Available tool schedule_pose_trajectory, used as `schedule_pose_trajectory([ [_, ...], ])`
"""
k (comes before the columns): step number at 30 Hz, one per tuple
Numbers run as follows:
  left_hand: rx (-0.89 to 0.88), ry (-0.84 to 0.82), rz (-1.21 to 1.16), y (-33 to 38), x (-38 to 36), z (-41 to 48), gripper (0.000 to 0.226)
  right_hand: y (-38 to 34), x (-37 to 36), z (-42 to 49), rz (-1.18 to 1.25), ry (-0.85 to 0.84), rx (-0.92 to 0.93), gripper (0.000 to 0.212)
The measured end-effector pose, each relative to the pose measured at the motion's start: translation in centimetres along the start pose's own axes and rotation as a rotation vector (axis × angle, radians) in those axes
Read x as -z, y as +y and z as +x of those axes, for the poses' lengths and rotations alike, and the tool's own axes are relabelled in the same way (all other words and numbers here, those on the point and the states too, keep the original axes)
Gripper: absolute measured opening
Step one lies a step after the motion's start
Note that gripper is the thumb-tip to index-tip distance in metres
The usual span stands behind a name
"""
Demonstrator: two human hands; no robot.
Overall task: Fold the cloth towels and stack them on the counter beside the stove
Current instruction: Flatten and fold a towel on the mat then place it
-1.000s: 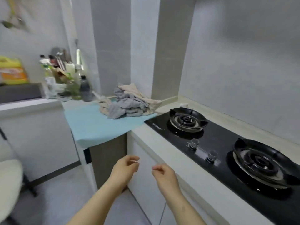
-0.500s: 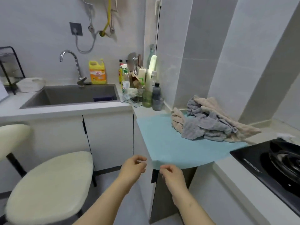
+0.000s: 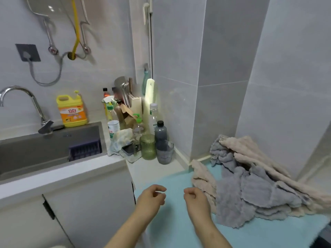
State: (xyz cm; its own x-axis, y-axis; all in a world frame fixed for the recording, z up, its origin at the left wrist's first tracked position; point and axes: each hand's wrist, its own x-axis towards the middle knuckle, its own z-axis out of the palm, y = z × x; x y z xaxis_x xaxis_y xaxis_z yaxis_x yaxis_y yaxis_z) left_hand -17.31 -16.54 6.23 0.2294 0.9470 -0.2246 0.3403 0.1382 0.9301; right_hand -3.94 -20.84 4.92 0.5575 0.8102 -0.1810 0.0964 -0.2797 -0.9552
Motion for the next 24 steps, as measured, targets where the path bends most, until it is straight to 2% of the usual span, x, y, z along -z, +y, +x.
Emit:
schedule_pose_trajectory([
  [3,-0.055,-0.079,0.084,0.9,-2.0,4.8,0.018,0.4,1.1,3.7,-0.087,0.212,0.013,0.019],
  [8,-0.353,-0.265,0.300,1.7,-6.9,11.5,0.021,3.1,2.5,8.0,-0.168,0.571,-0.046,0.022],
  [12,-0.644,-0.550,0.430,2.2,-10.4,16.0,0.036,4.2,2.3,10.2,-0.054,0.862,-0.162,0.031],
  [15,-0.626,-0.801,0.460,2.0,-11.7,18.4,0.061,3.9,1.3,10.6,-0.032,1.027,-0.244,0.045],
  [17,-0.630,-0.934,0.510,1.4,-12.5,19.8,0.083,3.7,0.9,10.5,-0.072,1.090,-0.292,0.055],
  [19,-0.672,-1.016,0.647,1.0,-13.0,20.4,0.095,3.8,0.7,10.2,-0.143,1.091,-0.378,0.058],
  [21,-0.757,-0.997,0.733,0.6,-13.3,21.0,0.092,4.2,0.4,9.7,-0.175,1.069,-0.422,0.049],
  [24,-0.853,-0.926,0.681,0.0,-13.5,21.6,0.073,5.4,0.1,9.1,-0.216,1.089,-0.393,0.032],
])
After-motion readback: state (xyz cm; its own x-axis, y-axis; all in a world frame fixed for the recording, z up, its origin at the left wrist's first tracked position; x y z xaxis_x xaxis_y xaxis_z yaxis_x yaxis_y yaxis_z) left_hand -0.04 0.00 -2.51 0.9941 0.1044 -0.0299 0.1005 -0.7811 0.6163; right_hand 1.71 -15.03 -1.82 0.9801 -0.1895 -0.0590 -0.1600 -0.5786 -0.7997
